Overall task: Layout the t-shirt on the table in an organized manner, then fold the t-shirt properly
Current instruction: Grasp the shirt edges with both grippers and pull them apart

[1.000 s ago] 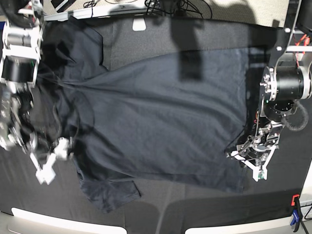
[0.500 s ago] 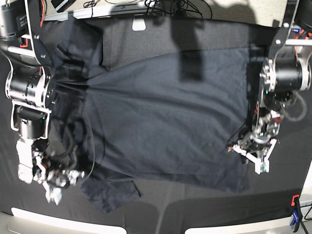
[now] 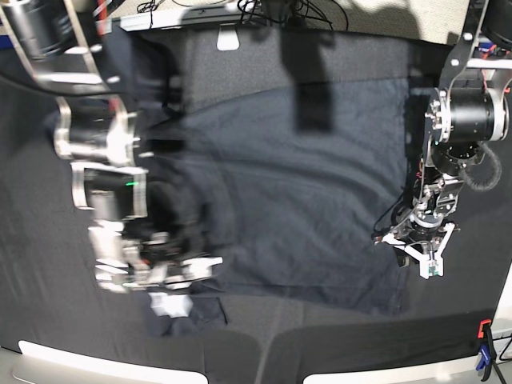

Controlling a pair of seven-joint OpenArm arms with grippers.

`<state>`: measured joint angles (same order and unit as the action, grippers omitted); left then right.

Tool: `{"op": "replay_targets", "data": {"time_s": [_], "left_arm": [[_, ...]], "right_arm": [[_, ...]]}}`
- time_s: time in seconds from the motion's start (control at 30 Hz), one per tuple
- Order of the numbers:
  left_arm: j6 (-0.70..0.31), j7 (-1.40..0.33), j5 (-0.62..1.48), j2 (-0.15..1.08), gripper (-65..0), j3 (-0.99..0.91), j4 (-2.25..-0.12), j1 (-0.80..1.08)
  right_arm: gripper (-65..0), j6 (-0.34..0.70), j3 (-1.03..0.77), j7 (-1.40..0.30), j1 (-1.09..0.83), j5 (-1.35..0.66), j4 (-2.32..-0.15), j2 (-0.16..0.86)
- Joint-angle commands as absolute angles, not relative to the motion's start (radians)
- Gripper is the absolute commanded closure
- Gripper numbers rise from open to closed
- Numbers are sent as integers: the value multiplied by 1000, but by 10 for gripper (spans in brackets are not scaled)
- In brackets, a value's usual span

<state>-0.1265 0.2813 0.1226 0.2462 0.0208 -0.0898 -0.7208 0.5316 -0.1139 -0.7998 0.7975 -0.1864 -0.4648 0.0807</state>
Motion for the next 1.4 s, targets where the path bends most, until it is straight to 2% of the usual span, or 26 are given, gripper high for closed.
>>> {"op": "replay_targets", "data": {"time_s": [0.0, 0.1, 0.33, 0.63, 0.83, 1.0, 1.17, 1.2, 1.27, 1.37], "left_arm": [[-123, 268, 120, 256, -183, 22, -99, -743], [-123, 268, 120, 267, -183, 22, -99, -743], [-123, 268, 121, 314, -183, 22, -99, -743], [-123, 271, 123, 344, -183, 22, -99, -743], [-123, 270, 123, 344, -183, 22, -99, -742], [-123, 270, 123, 344, -183, 22, -99, -742], [-123, 270, 123, 344, -183, 22, -99, -742], [-123, 270, 123, 344, -183, 22, -99, -742], [-123, 270, 123, 344, -183, 22, -99, -742], [-123, 267, 123, 345, -183, 22, -99, -742]], "right_arm": [[-325, 584, -116, -795, 846, -251, -482, 75], [-325, 694, -117, -813, 854, -374, -486, 78], [-325, 698, -117, -876, 862, -408, -566, 134], [-325, 698, -117, -1115, 847, -508, -625, 290], [-325, 698, -117, -1006, 765, -459, -625, 326], [-325, 698, -117, -894, 722, -393, -625, 282], [-323, 698, -117, -880, 722, -357, -625, 233], [-308, 698, -117, -880, 722, -341, -625, 224], [-237, 698, -117, -873, 722, -302, -625, 211], [-80, 698, -117, -818, 725, -286, -625, 218]]}}
